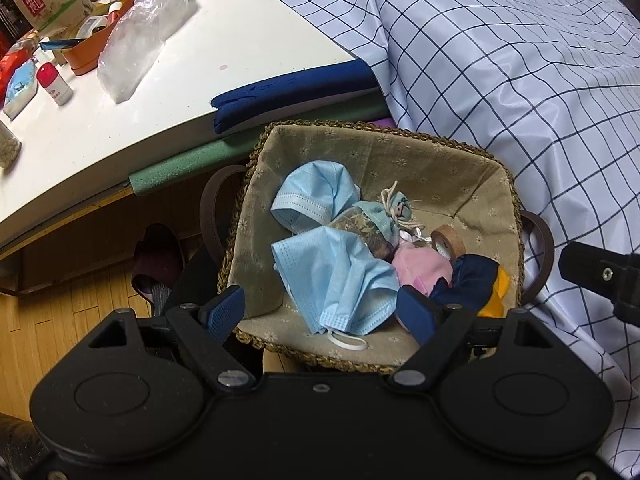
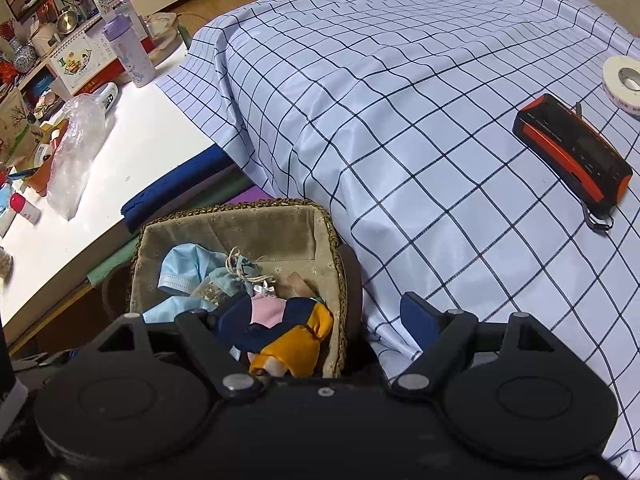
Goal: Organize soft objects
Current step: 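Open both tools to drop the mask and scarf into the basket, then withdraw both tools from the basket toward the power bank and tape on the bed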
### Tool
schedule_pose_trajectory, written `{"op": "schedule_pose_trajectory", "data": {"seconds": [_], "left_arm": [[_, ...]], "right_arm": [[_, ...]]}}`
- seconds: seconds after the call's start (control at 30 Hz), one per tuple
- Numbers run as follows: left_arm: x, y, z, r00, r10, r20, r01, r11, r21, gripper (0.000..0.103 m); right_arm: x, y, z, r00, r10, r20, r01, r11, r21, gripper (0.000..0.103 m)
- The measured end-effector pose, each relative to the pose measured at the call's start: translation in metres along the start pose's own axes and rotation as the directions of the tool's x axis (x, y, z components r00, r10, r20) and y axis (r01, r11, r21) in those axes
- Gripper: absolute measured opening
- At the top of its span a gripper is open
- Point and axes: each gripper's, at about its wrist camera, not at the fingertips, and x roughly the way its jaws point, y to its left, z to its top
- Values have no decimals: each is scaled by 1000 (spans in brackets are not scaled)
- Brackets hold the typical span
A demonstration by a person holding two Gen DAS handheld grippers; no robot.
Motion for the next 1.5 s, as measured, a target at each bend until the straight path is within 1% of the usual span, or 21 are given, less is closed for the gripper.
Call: {"op": "schedule_pose_trajectory", "data": {"seconds": [0.33,0.5,0.67,0.83,0.97,1.2,1.5], "left_arm": [[-13,-2,-12,999,-35,-14,35,999,3,79],[-23,-6,-21,999,-40,-8,41,999,12,79],[-30,-13,-32,999,-40,-8,40,998,41,79],[-37,-21,-44,999,-38,-8,38,997,66,79],[-42,-27,-52,999,-35,-4,36,996,87,79],[-48,-43,-66,998,-59,-14,60,990,131,80],[-59,-56,-76,997,-73,-5,73,982,172,80]], "right_arm": [[-17,-9,-16,1000,-4,-6,4,1000,21,81],[-26,-19,-27,1000,-23,-6,23,999,46,81],[-33,-29,-42,999,-52,-8,52,997,64,81],[-36,-43,-55,999,-40,-23,42,993,109,81],[-45,-56,-64,999,-39,-14,41,990,136,81],[-59,-77,-75,998,-57,2,56,982,180,81],[-74,-101,-89,996,-87,16,81,972,219,81]]}}
